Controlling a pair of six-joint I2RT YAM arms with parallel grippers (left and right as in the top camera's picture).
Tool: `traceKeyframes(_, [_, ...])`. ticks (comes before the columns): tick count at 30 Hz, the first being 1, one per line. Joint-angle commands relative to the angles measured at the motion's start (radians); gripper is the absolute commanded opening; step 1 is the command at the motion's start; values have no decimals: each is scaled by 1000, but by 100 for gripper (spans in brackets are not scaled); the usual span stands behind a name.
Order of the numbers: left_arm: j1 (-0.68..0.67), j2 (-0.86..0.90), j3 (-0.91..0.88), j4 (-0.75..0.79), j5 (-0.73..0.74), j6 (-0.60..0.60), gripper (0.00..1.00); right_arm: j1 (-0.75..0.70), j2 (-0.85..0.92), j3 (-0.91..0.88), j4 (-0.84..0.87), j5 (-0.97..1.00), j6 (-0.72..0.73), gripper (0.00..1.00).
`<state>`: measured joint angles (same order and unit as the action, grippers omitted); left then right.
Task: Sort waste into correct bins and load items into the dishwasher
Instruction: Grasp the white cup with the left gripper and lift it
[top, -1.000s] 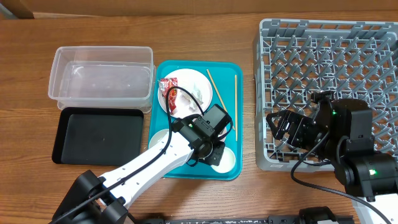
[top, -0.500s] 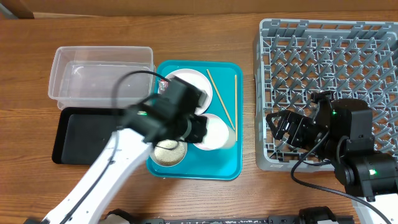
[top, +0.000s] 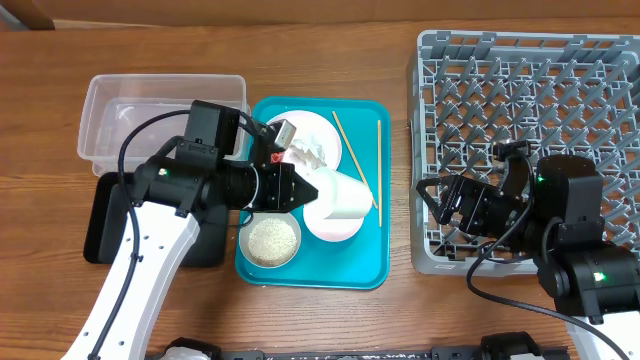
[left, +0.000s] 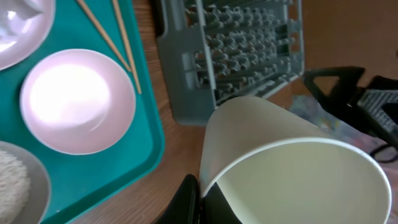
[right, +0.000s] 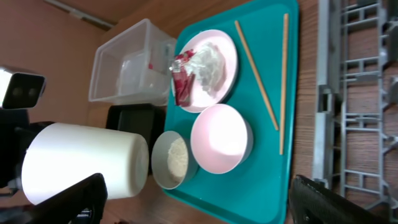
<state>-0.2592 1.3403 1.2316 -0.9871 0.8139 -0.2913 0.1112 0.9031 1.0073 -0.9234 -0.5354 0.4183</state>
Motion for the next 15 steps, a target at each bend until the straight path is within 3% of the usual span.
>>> traceKeyframes(1, [7,0,9,14,120,27,4,-1,-13,27,11,-54,2,96])
traceKeyframes(15, [7,0,9,66,210,26,4,-1,-13,27,45,-161,1,95])
